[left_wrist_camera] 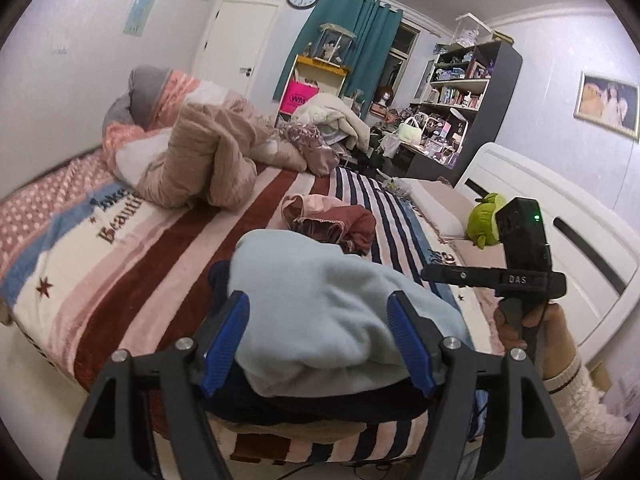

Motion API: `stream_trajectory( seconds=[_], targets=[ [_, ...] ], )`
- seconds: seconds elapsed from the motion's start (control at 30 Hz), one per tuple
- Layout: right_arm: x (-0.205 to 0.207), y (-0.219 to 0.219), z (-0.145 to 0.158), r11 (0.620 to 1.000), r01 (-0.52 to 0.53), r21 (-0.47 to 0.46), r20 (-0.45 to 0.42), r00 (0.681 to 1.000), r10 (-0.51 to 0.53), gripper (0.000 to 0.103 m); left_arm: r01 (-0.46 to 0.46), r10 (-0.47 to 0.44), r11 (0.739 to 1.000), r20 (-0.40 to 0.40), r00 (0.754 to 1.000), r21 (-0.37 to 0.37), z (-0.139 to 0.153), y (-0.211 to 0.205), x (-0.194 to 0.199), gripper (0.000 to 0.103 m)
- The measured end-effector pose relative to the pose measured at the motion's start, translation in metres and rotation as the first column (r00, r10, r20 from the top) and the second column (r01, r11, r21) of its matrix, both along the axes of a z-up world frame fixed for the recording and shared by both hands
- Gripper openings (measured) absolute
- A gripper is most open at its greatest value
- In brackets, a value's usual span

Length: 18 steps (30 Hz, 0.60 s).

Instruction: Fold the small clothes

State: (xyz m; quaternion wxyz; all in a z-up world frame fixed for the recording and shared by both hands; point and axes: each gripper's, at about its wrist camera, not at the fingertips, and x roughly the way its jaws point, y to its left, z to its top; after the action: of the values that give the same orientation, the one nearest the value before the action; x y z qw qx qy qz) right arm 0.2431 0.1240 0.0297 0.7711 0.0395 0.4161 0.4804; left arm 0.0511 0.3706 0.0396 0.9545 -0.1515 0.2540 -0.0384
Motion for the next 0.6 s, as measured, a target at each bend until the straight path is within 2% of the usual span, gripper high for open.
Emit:
stream_trajectory(
  seconds=[0.17, 0.37, 0.47, 0.6],
  targets=[
    [-0.035, -0.046, -0.005, 1.0, 0.012, -0.012, 0.089, 0.996, -0.011, 0.067, -0.023, 0.019, 0.995, 0.034, 0.999, 0.096, 0.004, -0.055, -0.013, 0.07],
    [-0.086, -0.127, -0.014, 0.995, 0.097, -0.029, 0.218, 0.972, -0.089, 0.073, -0.028, 0.003, 0.981, 0.131, 0.991, 0.191, 0.003, -0.151, -0.025, 0.072],
    [-0.118, -0.174, -0.02, 0.985, 0.167, -0.044, 0.303, 0.942, -0.146, 0.074, -0.034, -0.007, 0.976, 0.187, 0.982, 0.214, -0.003, -0.204, -0.027, 0.078],
    [-0.163, -0.237, -0.028, 0.942, 0.331, -0.053, 0.436, 0.856, -0.276, 0.084, -0.039, -0.016, 0.972, 0.228, 0.973, 0.232, -0.015, -0.275, -0.023, 0.086]
  ],
)
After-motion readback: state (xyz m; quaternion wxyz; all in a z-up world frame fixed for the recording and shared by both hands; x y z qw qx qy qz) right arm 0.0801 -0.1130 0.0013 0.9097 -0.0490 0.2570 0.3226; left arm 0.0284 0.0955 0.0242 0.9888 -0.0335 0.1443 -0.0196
